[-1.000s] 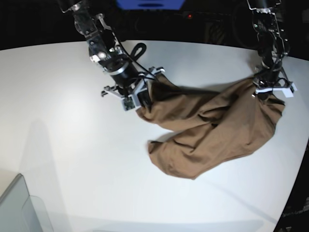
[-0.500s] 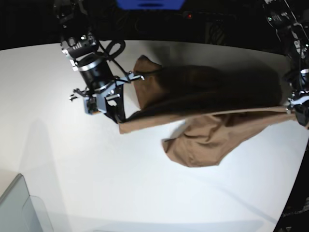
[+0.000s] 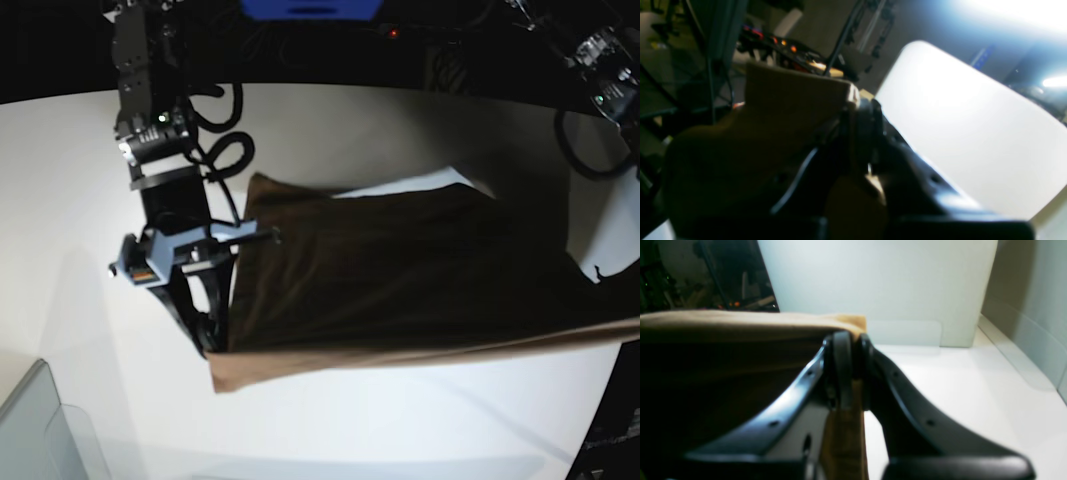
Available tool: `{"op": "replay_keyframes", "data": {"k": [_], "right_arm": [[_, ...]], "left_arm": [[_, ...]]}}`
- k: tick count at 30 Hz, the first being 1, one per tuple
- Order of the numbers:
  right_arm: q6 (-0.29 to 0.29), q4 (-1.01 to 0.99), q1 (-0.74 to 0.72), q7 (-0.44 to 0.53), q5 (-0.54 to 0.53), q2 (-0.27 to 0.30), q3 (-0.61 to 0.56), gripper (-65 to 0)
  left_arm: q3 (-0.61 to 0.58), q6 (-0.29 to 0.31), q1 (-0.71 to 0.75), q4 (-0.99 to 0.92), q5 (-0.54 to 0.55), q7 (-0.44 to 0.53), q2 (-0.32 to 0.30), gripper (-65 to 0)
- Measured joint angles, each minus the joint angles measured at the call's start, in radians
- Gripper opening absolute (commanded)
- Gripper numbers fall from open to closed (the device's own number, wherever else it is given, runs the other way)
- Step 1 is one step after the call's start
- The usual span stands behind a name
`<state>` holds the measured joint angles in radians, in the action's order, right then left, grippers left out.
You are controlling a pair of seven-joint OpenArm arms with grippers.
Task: Layout the t-shirt on the table in an organized manner, then fold the t-shirt properly
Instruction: 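Grasp the shirt with both grippers and stretch it out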
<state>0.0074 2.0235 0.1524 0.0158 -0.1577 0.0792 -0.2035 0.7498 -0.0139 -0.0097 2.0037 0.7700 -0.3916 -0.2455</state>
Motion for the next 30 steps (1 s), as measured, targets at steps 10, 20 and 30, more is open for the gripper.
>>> {"op": "replay_keyframes", "data": {"k": [10, 20, 30], "right_arm": [[-0.008, -0.288, -0.29, -0.163, -0.001, -0.074, 0.126, -65.0], [-0.005, -0.955, -0.683, -0.232, 0.0, -0.042, 0.223, -59.0], [-0.013, -0.753, -0.497, -0.321, 0.003, -0.026, 0.229, -29.6]], "left_arm": [[-0.453, 0.014, -0.367, -0.352, -0.291, -0.098, -0.019, -64.4], [-0.602, 0.008, -0.945, -1.444, -0.357, -0.038, -0.008, -32.9], [-0.601, 0.016, -0.698, -1.194, -0.352, -0.031, -0.079, -19.5]]}}
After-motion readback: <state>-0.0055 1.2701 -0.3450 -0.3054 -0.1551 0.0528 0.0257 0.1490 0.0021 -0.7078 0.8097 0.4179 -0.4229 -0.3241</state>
